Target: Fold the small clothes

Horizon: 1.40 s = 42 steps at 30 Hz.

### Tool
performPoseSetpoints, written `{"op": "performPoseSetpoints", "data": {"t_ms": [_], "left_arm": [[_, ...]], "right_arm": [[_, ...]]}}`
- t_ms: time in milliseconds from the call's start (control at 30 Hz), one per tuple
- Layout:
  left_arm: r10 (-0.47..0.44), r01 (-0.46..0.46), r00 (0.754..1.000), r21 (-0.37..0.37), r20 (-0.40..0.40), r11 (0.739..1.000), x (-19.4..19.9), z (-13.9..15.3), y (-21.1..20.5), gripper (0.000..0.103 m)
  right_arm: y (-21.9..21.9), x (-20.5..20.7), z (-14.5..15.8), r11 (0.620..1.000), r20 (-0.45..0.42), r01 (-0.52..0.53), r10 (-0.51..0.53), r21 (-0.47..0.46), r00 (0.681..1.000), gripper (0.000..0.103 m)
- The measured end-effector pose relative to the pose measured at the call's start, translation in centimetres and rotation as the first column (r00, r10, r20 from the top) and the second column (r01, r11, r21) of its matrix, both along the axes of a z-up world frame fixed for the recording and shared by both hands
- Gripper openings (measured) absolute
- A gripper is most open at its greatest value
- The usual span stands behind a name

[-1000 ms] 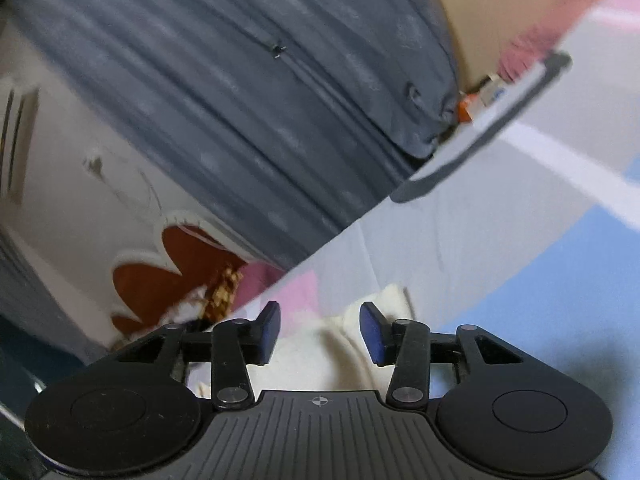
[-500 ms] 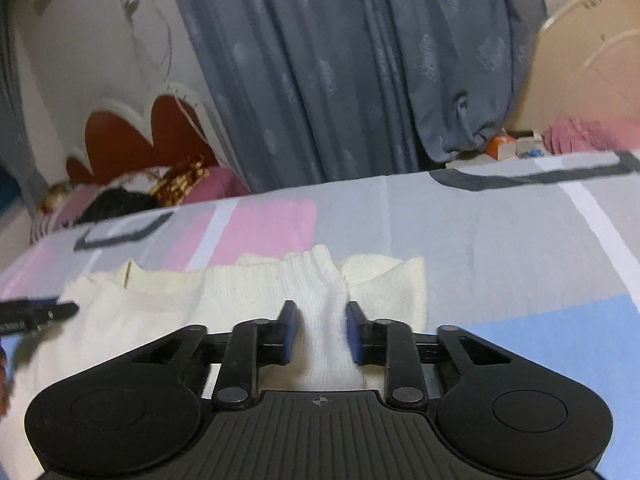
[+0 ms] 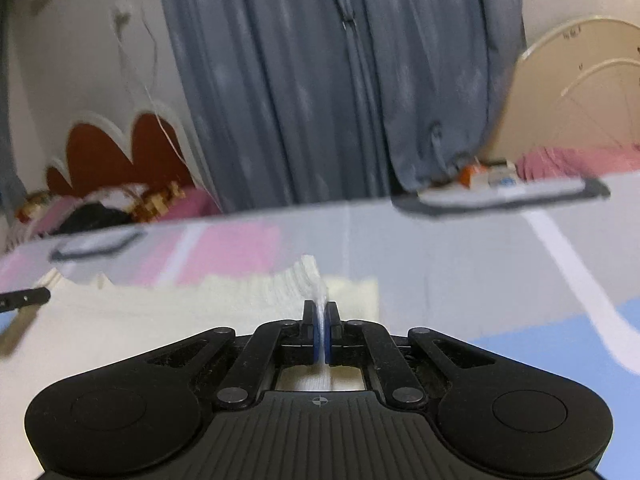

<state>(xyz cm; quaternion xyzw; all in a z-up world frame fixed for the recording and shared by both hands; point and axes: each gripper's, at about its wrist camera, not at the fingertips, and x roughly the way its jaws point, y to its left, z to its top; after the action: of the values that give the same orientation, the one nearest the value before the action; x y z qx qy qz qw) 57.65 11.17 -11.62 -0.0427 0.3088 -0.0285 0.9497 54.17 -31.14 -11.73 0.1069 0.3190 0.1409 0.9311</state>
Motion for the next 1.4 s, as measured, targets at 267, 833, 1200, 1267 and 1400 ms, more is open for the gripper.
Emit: {"op": "performPoseSetpoints", "data": {"t_ms": [267,833,1200,1267,1400], "left_arm": [[-0.049,0.041,0.994,0.081,0.095,0.996,-2.5,3.7,-3.2,0.072],[0.009,-0.013,0.999,0.107,0.036,0.994,-2.4,1.0,-2.1,0.076],[-0.201,0.198,0.980,0.132,0.006,0.971,-6.5,-0.1,-9.8,0.081],[-0.151,0.149,0.988,0.103,0.015,0.984,-7.2,0.2,-7.3,0.081],[-0.076,0.073,0.997,0.076,0.032,0.994,-8.8,-0.2,-3.9,0.079]], "right_arm": [[0.2,-1.0,3.8,0.999,0.101,-0.033,0.030,0.026,0.994,0.010],[3.8,1.8,3.5,0.985,0.021,-0.029,0.033,-0.172,0.999,0.033],[11.8,-5.6,3.4,0.927,0.056,-0.309,0.328,-0.213,0.943,0.033],[10.3,-5.6,3.5,0.929,0.053,-0.284,0.305,-0.237,0.951,0.033],[3.0,-5.5,3.0,0.979,0.006,-0.095,0.098,-0.181,0.995,0.033]]}}
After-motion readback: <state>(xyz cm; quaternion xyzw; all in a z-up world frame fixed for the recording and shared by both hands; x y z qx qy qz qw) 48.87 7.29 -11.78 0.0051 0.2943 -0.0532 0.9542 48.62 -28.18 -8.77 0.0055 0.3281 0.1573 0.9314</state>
